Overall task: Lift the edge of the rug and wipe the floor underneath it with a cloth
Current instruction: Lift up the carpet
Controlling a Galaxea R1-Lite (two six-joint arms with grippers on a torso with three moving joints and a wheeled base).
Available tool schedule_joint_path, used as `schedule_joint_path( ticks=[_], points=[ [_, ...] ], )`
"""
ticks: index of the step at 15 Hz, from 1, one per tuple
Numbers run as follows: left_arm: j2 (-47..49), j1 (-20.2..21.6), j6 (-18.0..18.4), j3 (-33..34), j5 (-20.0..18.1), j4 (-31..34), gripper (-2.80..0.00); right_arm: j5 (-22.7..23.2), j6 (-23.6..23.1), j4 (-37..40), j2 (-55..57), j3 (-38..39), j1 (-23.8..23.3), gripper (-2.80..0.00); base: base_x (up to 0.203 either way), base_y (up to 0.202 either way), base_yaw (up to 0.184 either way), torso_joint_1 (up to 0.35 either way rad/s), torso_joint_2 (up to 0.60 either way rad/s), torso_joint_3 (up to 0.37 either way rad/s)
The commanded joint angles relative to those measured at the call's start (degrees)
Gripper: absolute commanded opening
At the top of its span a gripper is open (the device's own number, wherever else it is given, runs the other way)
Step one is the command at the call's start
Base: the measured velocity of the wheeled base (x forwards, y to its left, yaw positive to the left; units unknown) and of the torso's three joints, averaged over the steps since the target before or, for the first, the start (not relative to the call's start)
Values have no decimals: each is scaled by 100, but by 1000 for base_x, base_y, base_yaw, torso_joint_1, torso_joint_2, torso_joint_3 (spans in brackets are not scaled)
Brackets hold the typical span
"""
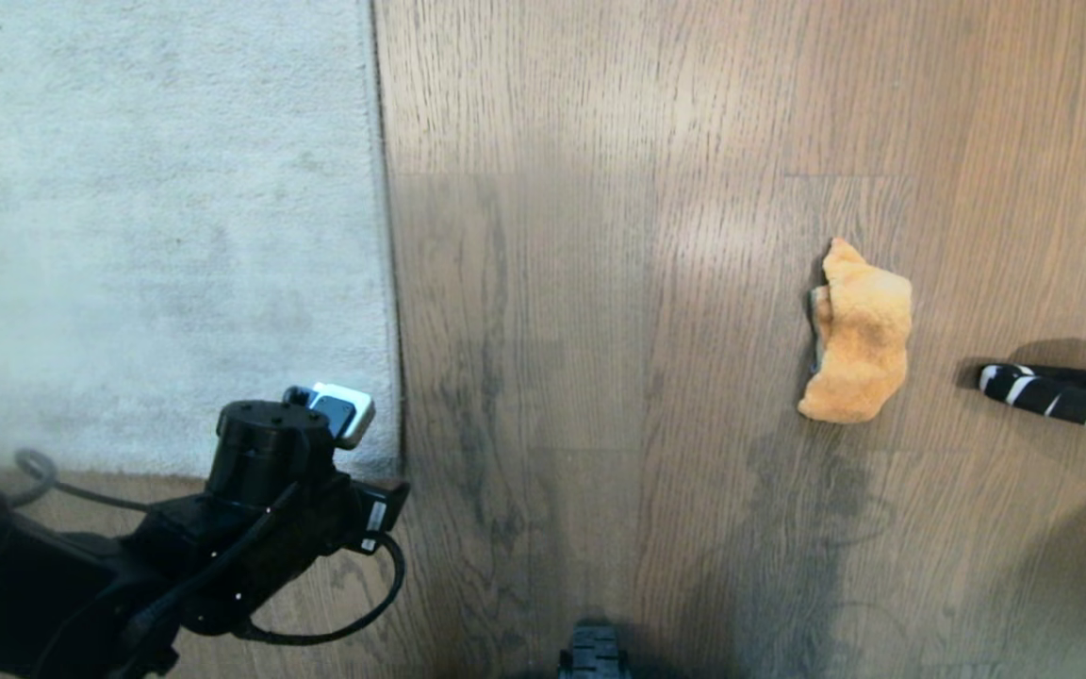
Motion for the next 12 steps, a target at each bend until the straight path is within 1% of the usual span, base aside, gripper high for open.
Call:
schedule_joint_path(
  ticks=[1,3,4,5,9,11,12],
  points=[
    [46,-5,103,-204,222,243,0,-3,4,-3,-2,0,-4,-280,0,0,0,0,0,0],
    [61,-6,160,-387,313,444,0,-3,4,-3,-2,0,0,-280,0,0,0,0,0,0],
    [105,4,259,-432,353,467,0,-3,4,-3,-2,0,-1,-280,0,0,0,0,0,0],
    [146,24,378,-479,463,460,0,-3,4,-3,-2,0,-5,-280,0,0,0,0,0,0],
    [275,39,552,-532,938,460,0,-3,4,-3,-2,0,0,-280,0,0,0,0,0,0],
    [321,80,653,-561,1029,440,0,-3,4,-3,-2,0,0,-280,0,0,0,0,0,0],
    [343,136,781,-583,1057,427,0,-3,4,-3,-2,0,0,-280,0,0,0,0,0,0]
  ],
)
